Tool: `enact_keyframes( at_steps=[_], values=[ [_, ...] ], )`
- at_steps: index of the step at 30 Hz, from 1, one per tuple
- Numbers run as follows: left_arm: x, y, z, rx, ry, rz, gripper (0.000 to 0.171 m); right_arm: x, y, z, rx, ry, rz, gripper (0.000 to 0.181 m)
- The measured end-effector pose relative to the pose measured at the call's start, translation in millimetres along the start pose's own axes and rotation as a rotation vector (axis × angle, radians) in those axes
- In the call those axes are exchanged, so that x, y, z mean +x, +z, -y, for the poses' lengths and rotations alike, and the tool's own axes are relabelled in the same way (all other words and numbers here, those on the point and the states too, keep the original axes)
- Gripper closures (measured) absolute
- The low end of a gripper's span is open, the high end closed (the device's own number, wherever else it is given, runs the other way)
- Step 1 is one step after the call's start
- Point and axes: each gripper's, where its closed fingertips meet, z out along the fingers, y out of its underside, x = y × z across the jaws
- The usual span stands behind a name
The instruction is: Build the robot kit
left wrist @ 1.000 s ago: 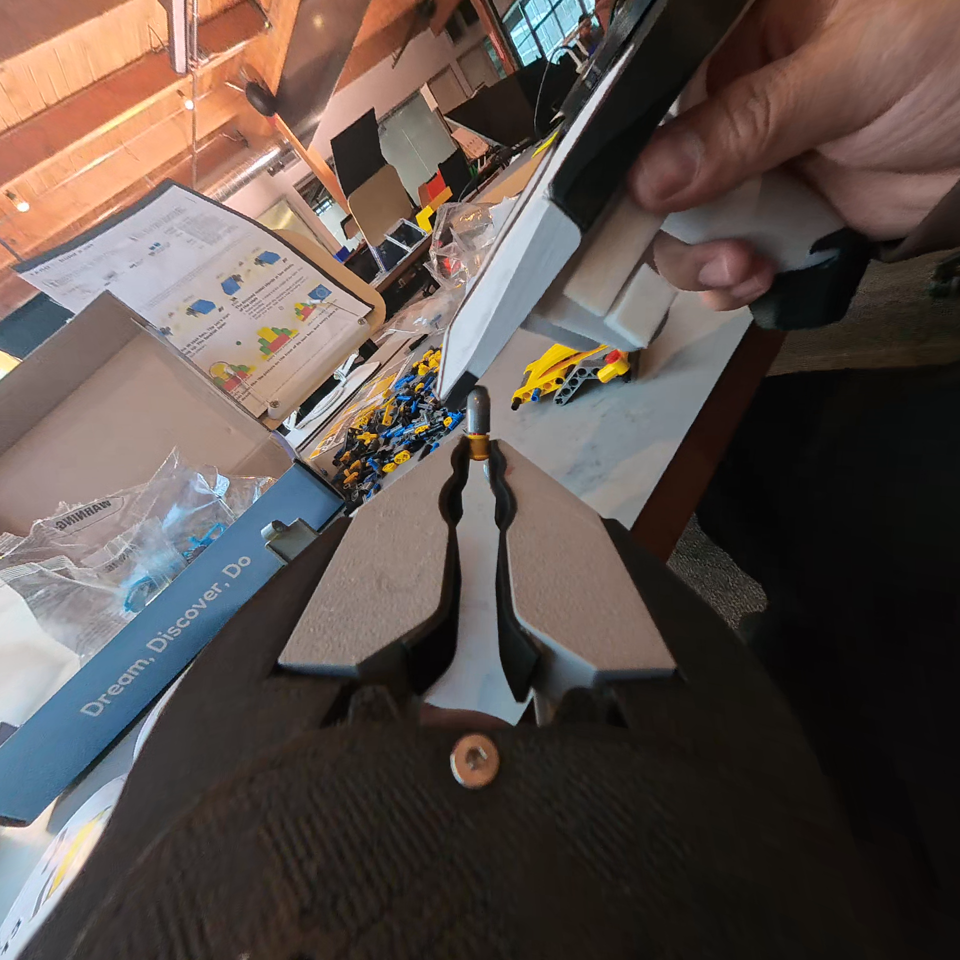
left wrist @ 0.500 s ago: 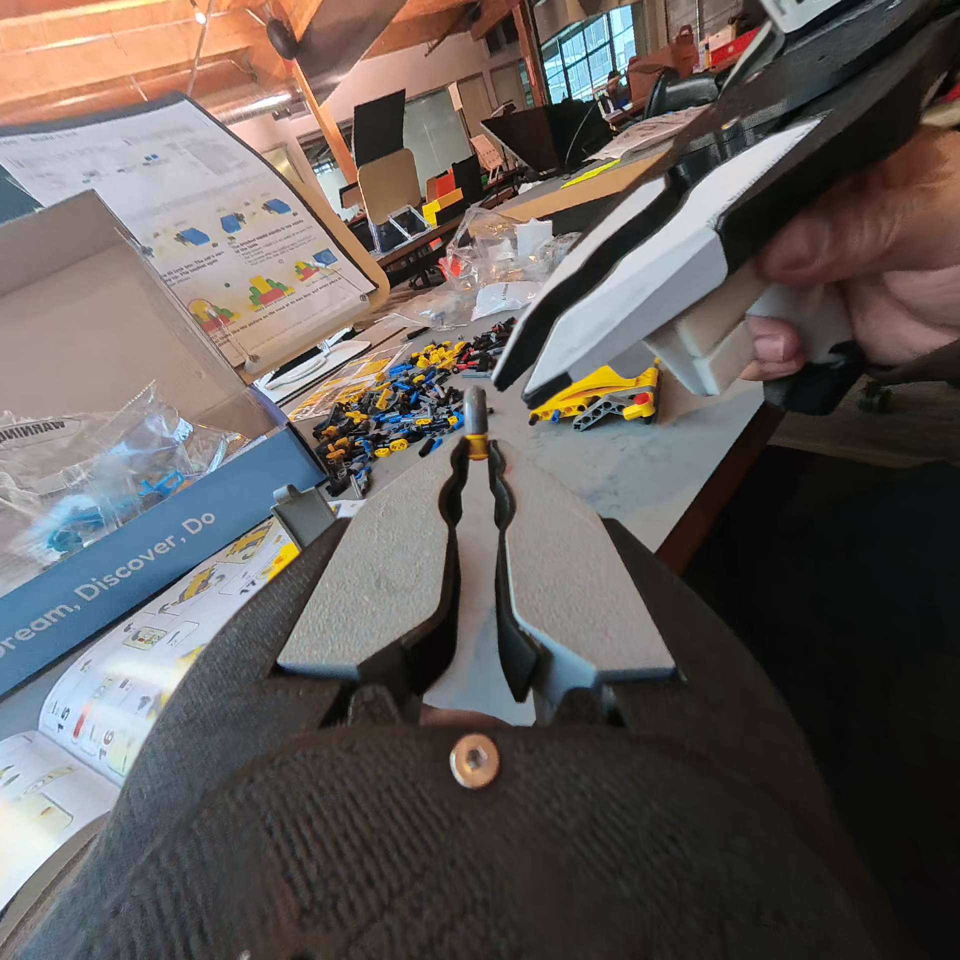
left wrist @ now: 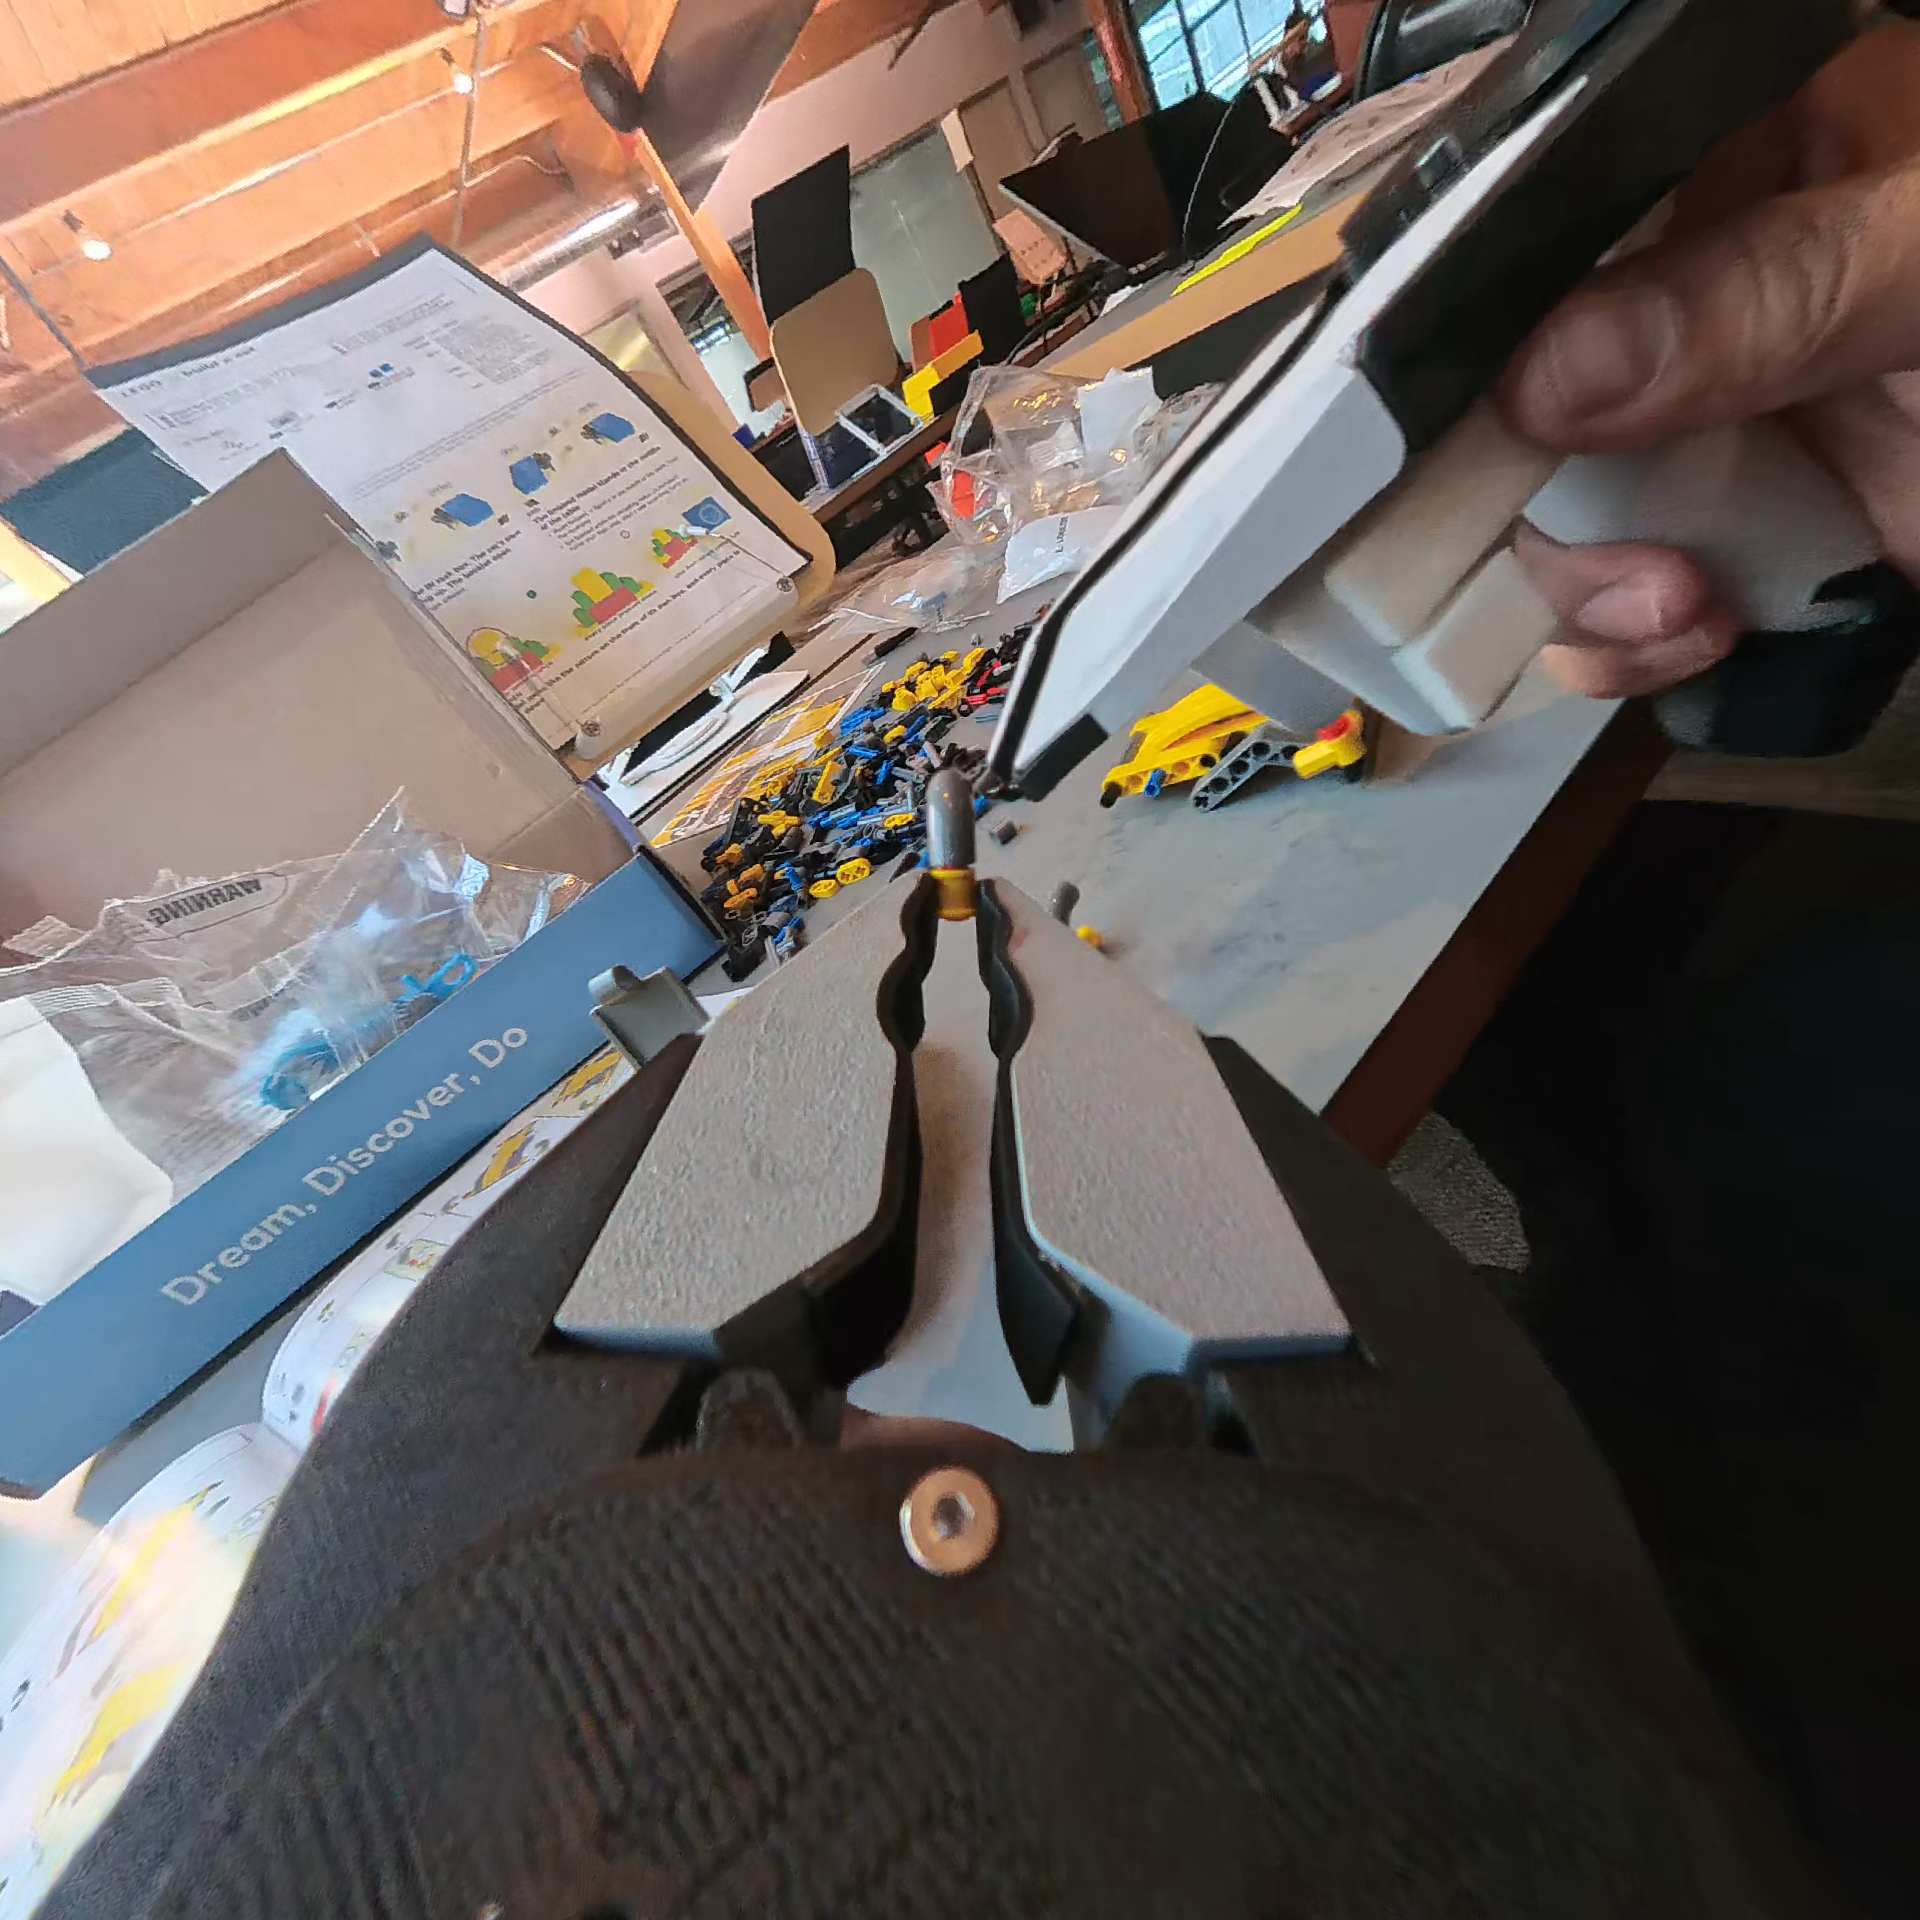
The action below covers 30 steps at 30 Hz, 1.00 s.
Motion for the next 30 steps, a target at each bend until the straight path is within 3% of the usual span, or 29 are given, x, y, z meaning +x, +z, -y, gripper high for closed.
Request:
enact_keyframes(
  at_steps=[9,19,26,30],
  values=[
    [2.7,3.3,-8.0,-0.054,0.146,0.059,0.167,-0.2,13.1,-13.6,-0.060,0.103,0.002,0.161],
    [2.3,4.1,-4.9,-0.046,0.301,0.126,0.167,-1.9,11.6,-13.0,-0.049,0.098,0.011,0.170],
    [0.1,2.7,-3.9,-0.039,0.323,0.144,0.167,0.4,8.6,-9.0,-0.017,0.104,0.013,0.172],
    [-3.5,1.1,-4.1,-0.032,0.292,0.140,0.167,-1.3,8.5,-5.1,0.013,0.135,0.051,0.164]
  ],
)
